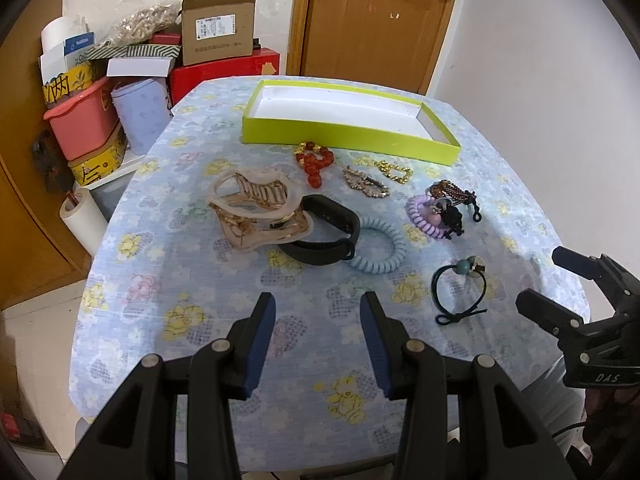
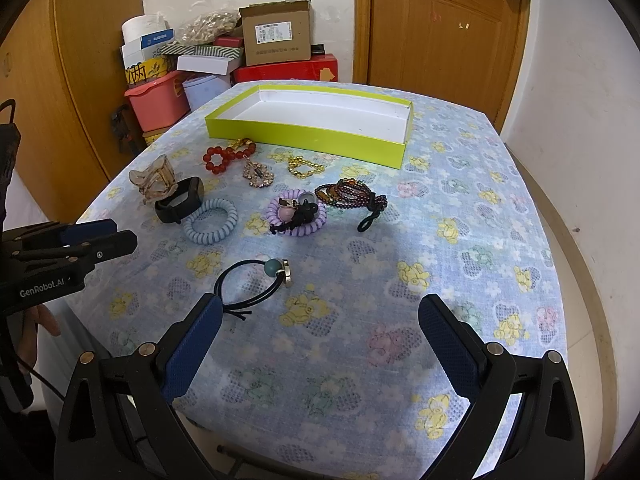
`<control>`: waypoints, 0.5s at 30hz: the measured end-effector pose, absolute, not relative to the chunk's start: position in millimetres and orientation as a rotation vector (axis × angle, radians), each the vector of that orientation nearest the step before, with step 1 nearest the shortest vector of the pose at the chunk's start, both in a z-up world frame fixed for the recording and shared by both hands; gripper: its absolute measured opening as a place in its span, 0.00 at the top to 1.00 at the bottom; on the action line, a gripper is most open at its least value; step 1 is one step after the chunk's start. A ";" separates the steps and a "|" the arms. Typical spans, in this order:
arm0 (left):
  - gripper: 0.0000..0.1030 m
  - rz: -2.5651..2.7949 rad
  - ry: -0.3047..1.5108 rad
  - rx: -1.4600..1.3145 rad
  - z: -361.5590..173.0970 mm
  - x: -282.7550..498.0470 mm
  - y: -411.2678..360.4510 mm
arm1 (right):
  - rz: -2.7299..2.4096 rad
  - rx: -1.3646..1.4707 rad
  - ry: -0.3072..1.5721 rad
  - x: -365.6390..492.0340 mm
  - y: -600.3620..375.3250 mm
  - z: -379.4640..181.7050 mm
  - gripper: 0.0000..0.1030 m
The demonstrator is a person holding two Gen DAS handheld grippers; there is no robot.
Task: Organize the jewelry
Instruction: 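Move the left tool to the beige claw hair clip and grasp it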
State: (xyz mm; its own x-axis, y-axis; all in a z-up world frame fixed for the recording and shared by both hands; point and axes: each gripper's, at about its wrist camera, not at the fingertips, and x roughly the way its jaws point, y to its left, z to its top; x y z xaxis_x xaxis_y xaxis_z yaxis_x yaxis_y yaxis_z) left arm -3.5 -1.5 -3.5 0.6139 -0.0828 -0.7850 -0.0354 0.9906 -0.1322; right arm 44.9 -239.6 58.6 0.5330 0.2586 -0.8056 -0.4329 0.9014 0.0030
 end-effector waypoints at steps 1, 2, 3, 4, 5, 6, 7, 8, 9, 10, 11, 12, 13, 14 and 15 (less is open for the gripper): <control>0.56 -0.026 0.910 -0.141 -3.3 -3.3 -1.4 | 0.416 -0.207 0.921 44.9 -239.4 58.7 0.04; 0.56 -0.026 0.910 -0.141 -3.1 -2.7 -1.7 | 0.417 -0.206 0.921 45.1 -239.3 58.7 0.04; 0.56 -0.026 0.908 -0.144 -2.8 -2.5 -1.6 | 0.421 -0.207 0.921 44.8 -239.3 59.2 0.04; 0.56 -0.027 0.908 -0.147 -2.3 -1.9 -1.3 | 0.422 -0.206 0.920 45.0 -239.2 59.1 0.04; 0.56 -0.027 0.906 -0.151 -2.0 -1.3 -1.1 | 0.424 -0.206 0.919 45.5 -239.2 58.8 0.04; 0.56 -0.025 0.904 -0.154 -1.9 -0.9 -0.9 | 0.425 -0.206 0.919 45.7 -239.1 58.2 0.04; 0.56 -0.021 0.901 -0.158 -1.4 0.0 -0.4 | 0.427 -0.205 0.919 46.1 -239.2 58.0 0.04; 0.56 -0.017 0.899 -0.161 -1.2 0.9 0.7 | 0.429 -0.206 0.918 46.8 -239.2 57.7 0.04; 0.56 -0.012 0.897 -0.166 -1.2 2.0 1.8 | 0.432 -0.206 0.917 47.3 -239.1 57.4 0.04; 0.55 -0.007 0.895 -0.174 -1.0 3.2 3.6 | 0.434 -0.207 0.916 47.9 -239.0 57.5 0.04; 0.55 -0.002 0.894 -0.183 -0.8 4.8 5.1 | 0.436 -0.207 0.915 48.6 -239.3 57.3 0.04; 0.55 0.002 0.892 -0.190 -0.7 6.1 7.0 | 0.438 -0.208 0.914 49.4 -239.0 57.1 0.04; 0.55 0.008 0.888 -0.199 -0.4 7.7 9.0 | 0.440 -0.208 0.914 50.3 -238.8 57.0 0.04; 0.52 0.011 0.885 -0.209 -0.3 9.5 10.8 | 0.441 -0.209 0.912 51.2 -238.5 56.9 0.04; 0.48 0.013 0.883 -0.219 -0.1 11.6 12.6 | 0.442 -0.209 0.912 52.1 -238.3 56.7 0.04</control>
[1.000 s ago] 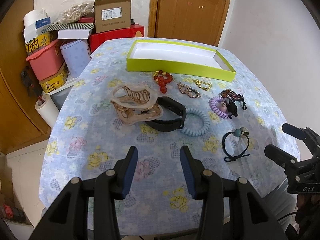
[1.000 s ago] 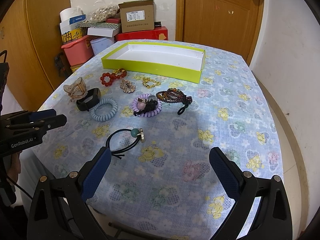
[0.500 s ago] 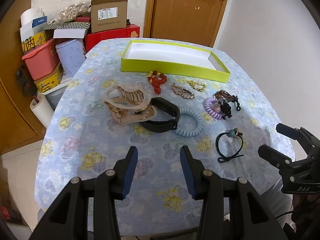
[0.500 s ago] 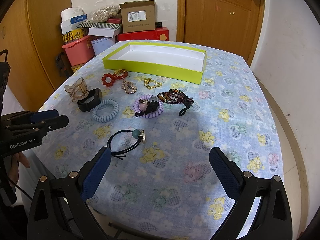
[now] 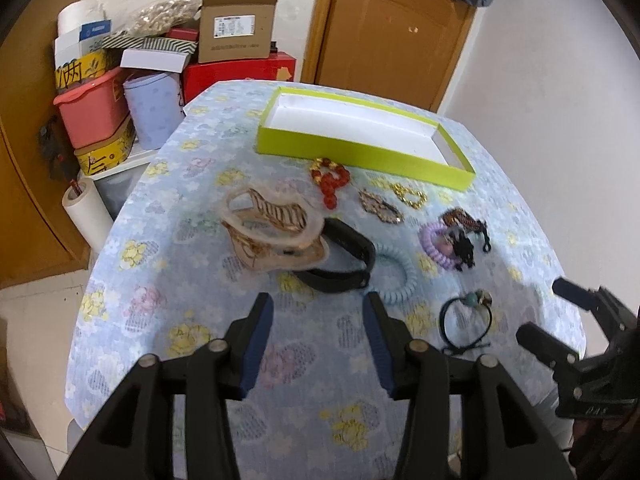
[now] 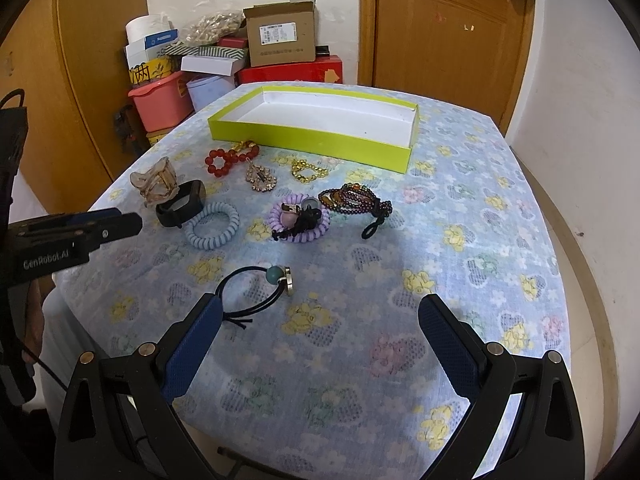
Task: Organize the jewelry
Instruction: 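Move the left tool to the beige claw hair clip and grasp it, then lift the claw clip with the left tool while the right tool grasps the black bow clip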
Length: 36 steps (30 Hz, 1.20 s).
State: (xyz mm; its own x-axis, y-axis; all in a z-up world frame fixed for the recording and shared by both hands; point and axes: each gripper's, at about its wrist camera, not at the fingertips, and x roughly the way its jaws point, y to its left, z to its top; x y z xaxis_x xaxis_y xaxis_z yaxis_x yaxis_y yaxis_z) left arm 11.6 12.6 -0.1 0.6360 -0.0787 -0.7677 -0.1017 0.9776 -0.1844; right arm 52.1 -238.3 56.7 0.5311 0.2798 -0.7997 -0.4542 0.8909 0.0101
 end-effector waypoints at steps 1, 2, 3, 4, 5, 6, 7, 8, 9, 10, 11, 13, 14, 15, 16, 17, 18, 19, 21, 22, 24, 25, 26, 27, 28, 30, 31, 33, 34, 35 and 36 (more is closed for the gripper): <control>0.47 0.016 0.881 -0.225 0.1 13.8 14.0 | 0.442 -0.210 0.911 53.0 -238.2 56.5 0.04; 0.46 0.023 0.878 -0.228 0.4 16.0 15.2 | 0.443 -0.211 0.910 54.4 -237.7 56.3 0.04; 0.46 0.032 0.874 -0.234 0.9 17.9 16.9 | 0.444 -0.211 0.910 55.5 -237.6 56.3 0.04; 0.45 0.039 0.870 -0.245 1.3 20.2 19.1 | 0.445 -0.211 0.908 56.6 -237.5 56.2 0.04; 0.45 0.049 0.868 -0.254 1.8 22.3 21.5 | 0.446 -0.211 0.907 57.7 -237.5 56.2 0.04; 0.45 0.062 0.868 -0.265 1.8 24.9 23.9 | 0.446 -0.211 0.906 58.8 -237.5 56.2 0.04; 0.45 0.074 0.868 -0.281 1.7 27.5 26.9 | 0.447 -0.210 0.906 59.8 -237.7 55.9 0.04; 0.45 0.081 0.868 -0.298 1.4 30.2 29.7 | 0.448 -0.209 0.906 61.0 -237.7 55.5 0.04; 0.45 0.092 0.871 -0.317 0.9 34.0 32.9 | 0.448 -0.209 0.907 62.3 -237.8 54.9 0.04; 0.45 0.103 0.874 -0.331 0.2 37.5 35.4 | 0.448 -0.209 0.908 63.4 -237.8 54.3 0.04; 0.45 0.109 0.877 -0.344 -0.5 41.0 37.2 | 0.448 -0.208 0.910 65.1 -237.9 53.4 0.04; 0.45 0.125 0.880 -0.359 -1.8 49.2 39.5 | 0.450 -0.206 0.914 67.3 -237.5 51.7 0.04; 0.45 0.135 0.883 -0.361 -3.1 53.2 39.9 | 0.451 -0.205 0.916 68.7 -237.3 50.7 0.04; 0.45 0.140 0.887 -0.363 -4.9 56.6 40.3 | 0.452 -0.205 0.919 69.5 -237.2 49.5 0.04; 0.45 0.144 0.891 -0.365 -6.8 59.5 41.3 | 0.453 -0.205 0.922 70.5 -237.0 48.6 0.04; 0.45 0.151 0.893 -0.362 -8.1 61.2 42.4 | 0.453 -0.206 0.923 71.2 -236.7 47.9 0.04; 0.44 0.161 0.894 -0.360 -9.0 62.0 44.3 | 0.454 -0.206 0.924 71.8 -236.6 47.3 0.04; 0.44 0.163 0.892 -0.360 -9.6 61.6 46.6 | 0.454 -0.206 0.925 72.7 -236.4 46.8 0.04; 0.44 0.172 0.887 -0.359 -9.5 58.8 52.2 | 0.456 -0.205 0.924 74.5 -236.0 45.7 0.04; 0.44 0.180 0.883 -0.357 -8.9 57.0 55.6 | 0.457 -0.203 0.924 75.7 -235.6 45.1 0.04; 0.44 0.188 0.877 -0.349 -7.4 55.0 61.1 | 0.461 -0.201 0.922 78.2 -234.0 44.1 0.04; 0.44 0.188 0.873 -0.344 -6.7 54.4 63.3 | 0.465 -0.201 0.920 79.7 -233.2 43.6 0.04; 0.44 0.183 0.870 -0.339 -6.1 54.6 64.8 | 0.468 -0.200 0.919 80.7 -232.2 43.0 0.04; 0.44 0.170 0.867 -0.335 -5.9 55.7 66.0 | 0.472 -0.200 0.920 81.6 -231.0 42.8 0.04; 0.44 0.159 0.867 -0.334 -6.1 57.3 66.6 | 0.476 -0.200 0.920 82.9 -229.7 42.6 0.04; 0.44 0.153 0.870 -0.317 -8.0 61.4 66.7 | 0.483 -0.204 0.916 84.8 -227.8 42.9 0.04; 0.44 0.147 0.872 -0.303 -9.5 64.2 65.6 | 0.484 -0.207 0.913 85.7 -226.7 43.2 0.04; 0.44 0.143 0.888 -0.282 -14.5 69.6 63.2 | 0.493 -0.206 0.908 88.6 -225.1 43.6 0.04; 0.44 0.136 0.896 -0.274 -17.3 72.6 62.0 | 0.495 -0.206 0.907 90.3 -224.3 43.7 0.04; 0.44 0.138 0.902 -0.264 -19.5 74.4 61.1 | 0.493 -0.206 0.906 92.5 -223.6 43.7 0.04; 0.45 0.142 0.904 -0.253 -21.5 75.7 60.5 | 0.495 -0.201 0.905 94.9 -223.1 43.7 0.05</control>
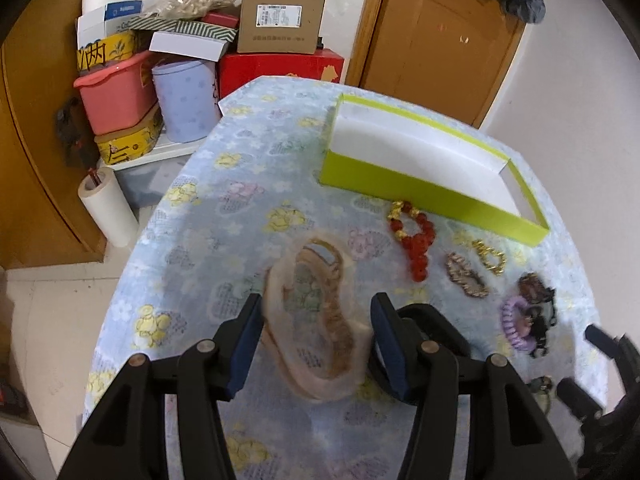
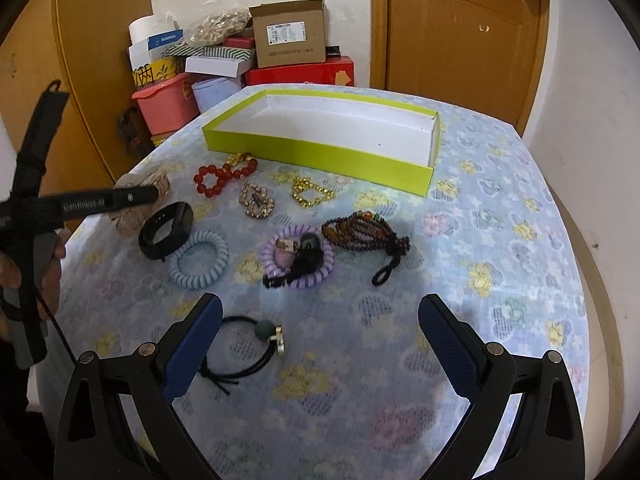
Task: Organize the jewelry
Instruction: 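Lift the claw clip with the left tool while the right tool grasps the black bow clip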
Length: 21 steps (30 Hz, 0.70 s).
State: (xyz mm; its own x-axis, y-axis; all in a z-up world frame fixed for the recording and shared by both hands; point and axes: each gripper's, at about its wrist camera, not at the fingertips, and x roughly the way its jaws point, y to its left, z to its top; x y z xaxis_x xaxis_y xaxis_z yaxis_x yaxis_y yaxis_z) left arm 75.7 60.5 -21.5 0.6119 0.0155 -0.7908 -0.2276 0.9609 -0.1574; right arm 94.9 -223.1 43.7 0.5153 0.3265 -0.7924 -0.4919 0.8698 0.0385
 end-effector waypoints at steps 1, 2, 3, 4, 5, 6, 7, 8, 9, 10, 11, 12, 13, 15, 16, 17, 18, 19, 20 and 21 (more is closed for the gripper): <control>0.45 0.145 0.905 -0.244 -23.1 76.9 60.4 | 0.497 -0.194 0.905 97.6 -223.1 43.4 0.05; 0.45 0.143 0.897 -0.240 -23.3 77.2 60.3 | 0.495 -0.189 0.907 100.9 -223.4 42.9 0.05; 0.46 0.142 0.892 -0.234 -23.3 77.2 59.9 | 0.490 -0.184 0.911 104.5 -223.5 42.1 0.07; 0.48 0.141 0.886 -0.226 -23.0 77.2 59.4 | 0.488 -0.180 0.916 107.7 -223.4 41.2 0.12; 0.49 0.143 0.876 -0.210 -22.2 76.7 58.4 | 0.488 -0.175 0.924 110.9 -223.2 40.2 0.16; 0.53 0.146 0.868 -0.196 -21.2 76.4 57.4 | 0.488 -0.172 0.933 114.3 -222.5 39.0 0.23; 0.53 0.149 0.865 -0.185 -20.5 76.4 56.5 | 0.490 -0.171 0.937 116.3 -221.6 38.2 0.31; 0.53 0.147 0.864 -0.188 -20.9 76.4 57.3 | 0.492 -0.171 0.940 117.7 -220.4 37.4 0.34; 0.53 0.145 0.862 -0.192 -20.6 76.5 58.0 | 0.495 -0.173 0.942 118.9 -218.5 36.7 0.40; 0.53 0.144 0.859 -0.190 -20.3 76.4 58.5 | 0.497 -0.176 0.944 120.3 -216.8 35.9 0.46; 0.53 0.142 0.858 -0.189 -20.2 76.3 58.5 | 0.498 -0.178 0.948 121.3 -215.3 34.8 0.51; 0.53 0.141 0.856 -0.192 -20.0 75.9 59.2 | 0.504 -0.178 0.955 122.6 -213.6 33.3 0.59; 0.53 0.140 0.855 -0.195 -20.0 76.0 59.9 | 0.508 -0.180 0.960 123.5 -212.3 32.3 0.63; 0.53 0.136 0.854 -0.199 -19.7 75.6 60.4 | 0.516 -0.191 0.966 124.2 -208.7 30.0 0.66; 0.53 0.135 0.854 -0.200 -19.9 75.1 60.8 | 0.521 -0.194 0.969 124.3 -207.3 29.0 0.71; 0.53 0.136 0.855 -0.200 -19.9 74.7 61.1 | 0.526 -0.195 0.973 124.2 -206.4 28.2 0.74; 0.53 0.135 0.855 -0.199 -19.8 74.1 60.9 | 0.531 -0.201 0.977 124.2 -204.6 26.9 0.81; 0.53 0.133 0.855 -0.200 -19.8 74.0 61.0 | 0.526 -0.210 0.973 123.4 -203.6 26.5 0.85; 0.53 0.133 0.855 -0.199 -19.6 73.6 61.1 | 0.526 -0.215 0.969 122.8 -203.1 26.4 0.85; 0.53 0.134 0.854 -0.199 -19.5 73.6 60.7 | 0.528 -0.211 0.973 122.9 -203.4 26.0 0.85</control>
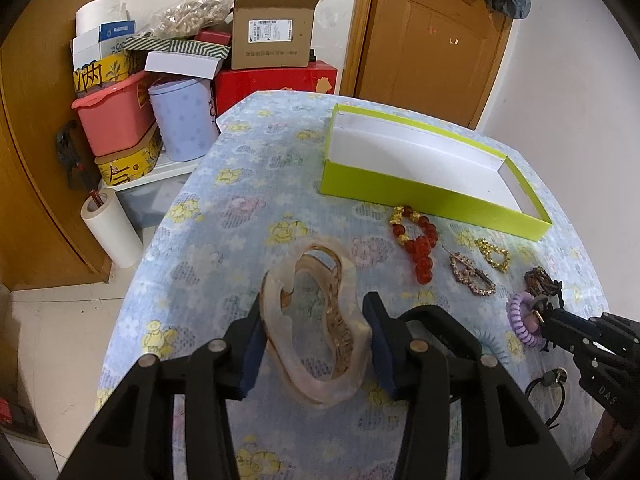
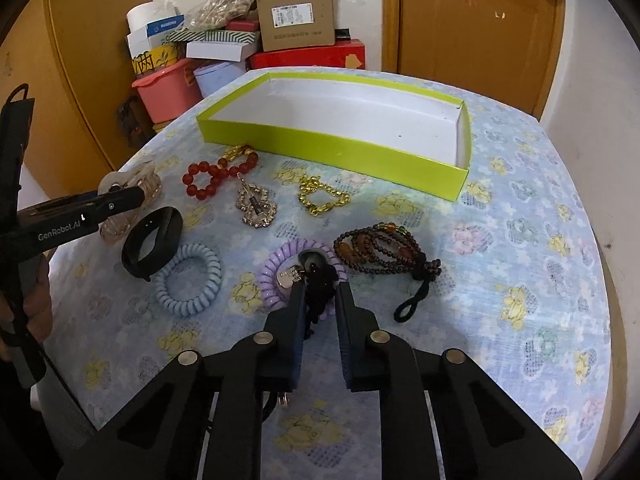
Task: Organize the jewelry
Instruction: 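Lift the claw clip with the left tool while the right tool grasps the black bow clip, then carry both clips into the green tray and open both tools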
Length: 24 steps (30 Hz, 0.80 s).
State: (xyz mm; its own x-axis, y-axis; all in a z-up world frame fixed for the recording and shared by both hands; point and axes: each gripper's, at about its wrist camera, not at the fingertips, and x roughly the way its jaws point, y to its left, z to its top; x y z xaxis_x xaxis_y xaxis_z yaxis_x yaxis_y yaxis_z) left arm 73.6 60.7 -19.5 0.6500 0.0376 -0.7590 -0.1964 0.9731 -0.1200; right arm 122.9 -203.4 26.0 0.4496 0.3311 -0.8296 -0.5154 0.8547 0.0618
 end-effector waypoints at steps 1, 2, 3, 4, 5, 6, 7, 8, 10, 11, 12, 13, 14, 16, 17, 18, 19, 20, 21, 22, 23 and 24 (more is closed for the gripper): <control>0.53 0.134 0.852 -0.197 -19.0 73.0 60.4 | 0.530 -0.209 0.973 122.6 -204.0 26.0 0.86; 0.53 0.133 0.850 -0.196 -18.2 72.1 60.0 | 0.529 -0.211 0.971 122.4 -204.5 26.5 0.86; 0.53 0.132 0.846 -0.194 -17.2 71.0 59.3 | 0.527 -0.211 0.968 121.7 -205.5 27.5 0.86; 0.53 0.131 0.843 -0.192 -16.2 69.8 58.5 | 0.528 -0.207 0.966 121.8 -206.8 29.1 0.86; 0.53 0.129 0.839 -0.190 -14.8 68.6 58.3 | 0.529 -0.204 0.962 120.9 -207.8 30.7 0.86; 0.53 0.127 0.835 -0.189 -12.9 66.9 58.0 | 0.528 -0.200 0.955 119.5 -209.3 33.3 0.86; 0.53 0.125 0.831 -0.187 -10.9 65.3 57.7 | 0.528 -0.198 0.951 119.2 -210.3 35.1 0.86; 0.53 0.122 0.827 -0.185 -8.7 63.6 57.3 | 0.529 -0.194 0.945 118.3 -211.9 37.3 0.86; 0.53 0.114 0.819 -0.186 -4.3 60.7 56.2 | 0.530 -0.181 0.936 116.2 -215.4 41.9 0.86; 0.53 0.109 0.814 -0.187 -1.8 58.9 55.7 | 0.532 -0.173 0.933 115.6 -216.9 43.9 0.86; 0.53 0.104 0.810 -0.188 1.0 57.7 55.4 | 0.533 -0.164 0.930 114.4 -218.8 46.3 0.86; 0.53 0.099 0.805 -0.187 3.9 56.8 55.0 | 0.535 -0.158 0.927 113.9 -220.3 48.4 0.86; 0.53 0.091 0.798 -0.186 7.0 55.6 53.9 | 0.536 -0.154 0.925 114.2 -220.9 50.6 0.86; 0.53 0.077 0.787 -0.183 12.6 55.2 51.7 | 0.539 -0.138 0.916 115.0 -224.0 56.6 0.86; 0.53 0.069 0.783 -0.182 15.3 55.6 50.5 | 0.540 -0.134 0.913 115.6 -224.6 58.6 0.86; 0.53 0.062 0.781 -0.183 17.4 56.2 49.0 | 0.542 -0.128 0.908 117.1 -225.5 61.6 0.86; 0.53 0.053 0.780 -0.183 19.5 57.8 47.9 | 0.543 -0.124 0.906 118.3 -226.5 63.6 0.86; 0.53 0.047 0.779 -0.181 21.1 60.1 46.7 | 0.545 -0.120 0.902 119.0 -226.7 65.8 0.86; 0.53 0.040 0.777 -0.175 23.0 63.4 45.4 | 0.547 -0.116 0.897 122.0 -227.3 68.8 0.86; 0.53 0.034 0.776 -0.170 24.0 66.7 43.7 | 0.546 -0.115 0.892 124.7 -227.5 70.8 0.86; 0.53 0.028 0.776 -0.164 25.1 70.0 42.5 | 0.544 -0.115 0.887 128.2 -227.9 72.5 0.86; 0.53 0.018 0.774 -0.157 26.9 75.1 40.9 | 0.543 -0.112 0.880 132.8 -228.7 75.3 0.86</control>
